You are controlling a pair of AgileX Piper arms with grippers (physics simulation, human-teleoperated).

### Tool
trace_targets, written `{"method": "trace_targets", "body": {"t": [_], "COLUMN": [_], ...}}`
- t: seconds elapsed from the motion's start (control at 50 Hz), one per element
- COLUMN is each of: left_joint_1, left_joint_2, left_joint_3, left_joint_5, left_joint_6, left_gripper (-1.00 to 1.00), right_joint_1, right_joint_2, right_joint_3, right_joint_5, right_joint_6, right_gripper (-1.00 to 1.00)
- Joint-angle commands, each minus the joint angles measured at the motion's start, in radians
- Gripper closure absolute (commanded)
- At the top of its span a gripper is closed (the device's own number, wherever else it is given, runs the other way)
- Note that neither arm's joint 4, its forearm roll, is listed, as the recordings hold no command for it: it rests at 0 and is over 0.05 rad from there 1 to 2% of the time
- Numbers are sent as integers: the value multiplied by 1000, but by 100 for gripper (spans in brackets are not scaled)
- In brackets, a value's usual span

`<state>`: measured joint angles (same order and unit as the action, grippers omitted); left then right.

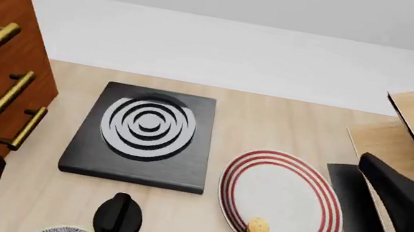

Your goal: Pick up the akita bowl and put it on the plate.

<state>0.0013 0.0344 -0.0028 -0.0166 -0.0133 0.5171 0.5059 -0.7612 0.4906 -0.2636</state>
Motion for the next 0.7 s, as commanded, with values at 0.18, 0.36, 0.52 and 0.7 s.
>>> {"method": "trace_targets", "body": {"t": [0.18,0.36,0.52,0.7], "left_joint_1": [0,0,0,1], "left_joint_2": [4,10,6,7], "left_joint_3": [1,1,0,0], "left_joint_5": [-4,-7,-3,-4], "left_joint_6": [-1,-3,-3,-3], "left_gripper": [-100,-100,-100,-100], "right_joint_1": [204,271,316,339], "right_joint_2": [245,334,420,534], "right_joint_3": [-192,-253,-283,-315], "right_joint_5": [111,154,173,162], "right_joint_6": [-15,-7,8,39], "right_gripper": [-100,-100,-100,-100]}}
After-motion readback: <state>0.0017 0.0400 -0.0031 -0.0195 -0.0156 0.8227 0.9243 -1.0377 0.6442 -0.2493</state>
